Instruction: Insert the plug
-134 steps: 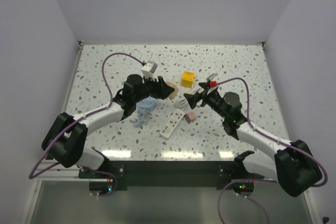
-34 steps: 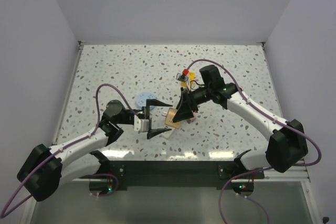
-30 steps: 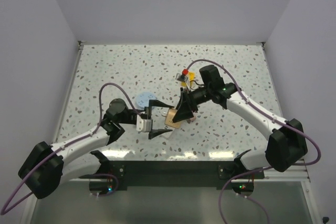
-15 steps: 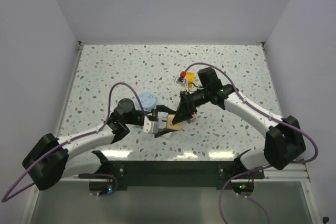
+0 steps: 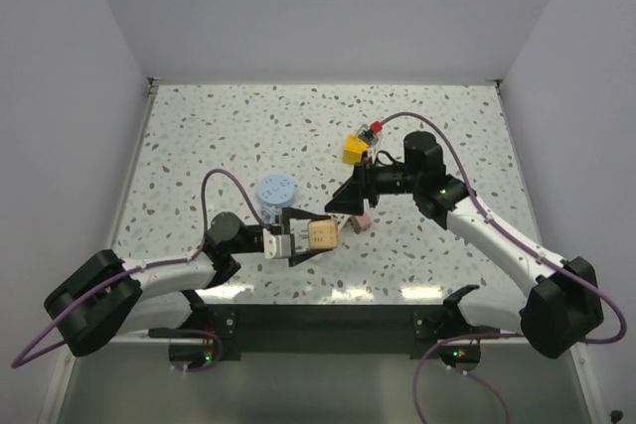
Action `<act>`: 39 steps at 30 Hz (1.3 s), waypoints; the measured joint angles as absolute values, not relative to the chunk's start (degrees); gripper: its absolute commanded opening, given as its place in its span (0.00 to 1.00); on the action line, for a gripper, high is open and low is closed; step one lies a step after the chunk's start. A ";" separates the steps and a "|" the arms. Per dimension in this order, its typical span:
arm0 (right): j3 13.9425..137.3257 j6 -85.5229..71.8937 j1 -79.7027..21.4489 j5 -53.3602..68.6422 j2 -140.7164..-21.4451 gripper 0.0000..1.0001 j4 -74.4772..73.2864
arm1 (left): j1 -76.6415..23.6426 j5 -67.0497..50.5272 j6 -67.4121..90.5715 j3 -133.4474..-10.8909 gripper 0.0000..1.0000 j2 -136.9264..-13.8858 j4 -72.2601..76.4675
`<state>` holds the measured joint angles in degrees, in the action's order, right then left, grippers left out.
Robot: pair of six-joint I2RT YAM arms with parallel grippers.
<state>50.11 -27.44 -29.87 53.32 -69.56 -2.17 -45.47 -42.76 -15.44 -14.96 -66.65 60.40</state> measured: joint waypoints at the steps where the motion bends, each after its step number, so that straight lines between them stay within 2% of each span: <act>1: 49.82 -27.83 -29.87 52.29 -69.32 0.86 -0.64 | -45.50 -42.24 -14.66 -14.48 0.00 -66.92 62.04; 9: 45.21 -30.44 -29.87 47.29 -69.10 0.90 5.93 | -45.52 -37.43 -11.07 -13.10 0.00 -67.94 70.04; 23: 39.92 -34.48 -29.71 45.89 -61.67 0.91 11.60 | -45.78 -33.23 -11.07 -15.29 0.00 -71.88 71.20; 32: 38.92 -34.06 -29.71 46.02 -62.13 0.91 11.81 | -45.78 -32.53 -11.05 -15.44 0.00 -72.55 71.53; 37: 37.54 -34.11 -29.74 46.11 -63.48 0.89 12.05 | -45.78 -32.53 -11.00 -15.55 0.00 -73.03 71.55; 39: 37.19 -34.33 -29.89 46.24 -63.81 0.84 12.27 | -45.78 -32.53 -10.98 -15.75 0.00 -73.47 71.57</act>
<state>37.19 -34.33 -29.89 46.24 -63.81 12.27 -45.78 -32.53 -10.98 -15.75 -73.47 71.57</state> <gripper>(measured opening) 0.884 0.676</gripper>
